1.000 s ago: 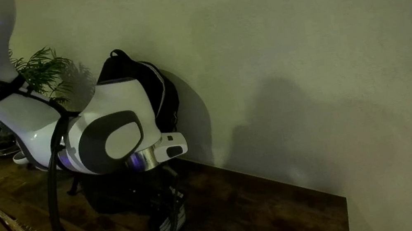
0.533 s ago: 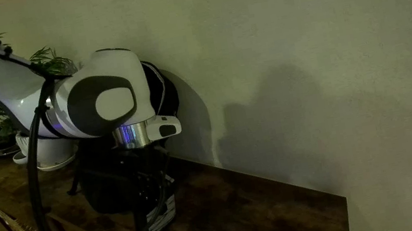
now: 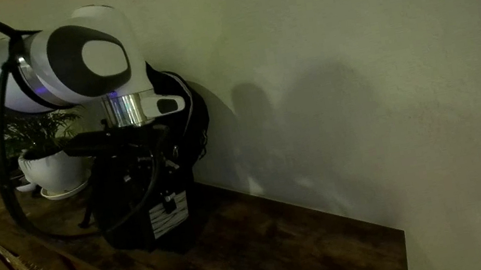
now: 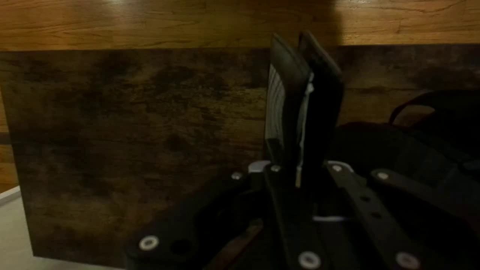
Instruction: Pick up the wallet and place it in the backpack
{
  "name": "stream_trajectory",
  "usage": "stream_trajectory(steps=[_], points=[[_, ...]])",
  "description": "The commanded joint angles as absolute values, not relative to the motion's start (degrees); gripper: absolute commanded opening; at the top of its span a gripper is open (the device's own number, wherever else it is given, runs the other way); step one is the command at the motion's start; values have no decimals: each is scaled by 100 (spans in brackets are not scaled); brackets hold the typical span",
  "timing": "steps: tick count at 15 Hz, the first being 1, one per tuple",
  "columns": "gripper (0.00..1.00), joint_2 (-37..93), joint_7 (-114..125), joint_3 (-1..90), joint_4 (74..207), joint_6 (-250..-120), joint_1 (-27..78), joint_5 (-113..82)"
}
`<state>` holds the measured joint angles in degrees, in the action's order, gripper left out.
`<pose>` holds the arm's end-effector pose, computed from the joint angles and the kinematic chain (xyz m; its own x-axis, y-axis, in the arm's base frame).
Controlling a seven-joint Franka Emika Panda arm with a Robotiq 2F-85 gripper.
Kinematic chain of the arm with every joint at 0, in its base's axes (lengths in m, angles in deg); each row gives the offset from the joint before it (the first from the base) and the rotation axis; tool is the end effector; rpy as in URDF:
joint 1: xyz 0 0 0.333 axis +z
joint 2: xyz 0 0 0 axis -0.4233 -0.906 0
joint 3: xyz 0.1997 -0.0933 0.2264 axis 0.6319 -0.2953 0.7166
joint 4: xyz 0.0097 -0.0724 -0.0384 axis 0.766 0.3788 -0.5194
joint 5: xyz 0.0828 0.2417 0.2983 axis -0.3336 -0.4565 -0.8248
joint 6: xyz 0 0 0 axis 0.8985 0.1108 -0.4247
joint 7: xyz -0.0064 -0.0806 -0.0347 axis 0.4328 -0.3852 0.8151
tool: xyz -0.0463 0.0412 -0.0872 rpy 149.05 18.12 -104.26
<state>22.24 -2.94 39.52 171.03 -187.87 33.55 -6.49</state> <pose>0.5580 -0.0030 0.2140 0.9925 -0.0782 -0.0940 -0.0584 -0.9785 0.1976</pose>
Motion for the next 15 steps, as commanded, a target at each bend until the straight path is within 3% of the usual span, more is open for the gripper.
stream_trajectory(steps=[1,15], points=[[7,2683,-910,4014,17110,-18548,3514,-157],[7,2816,-1926,4240,16039,-18581,3674,743]])
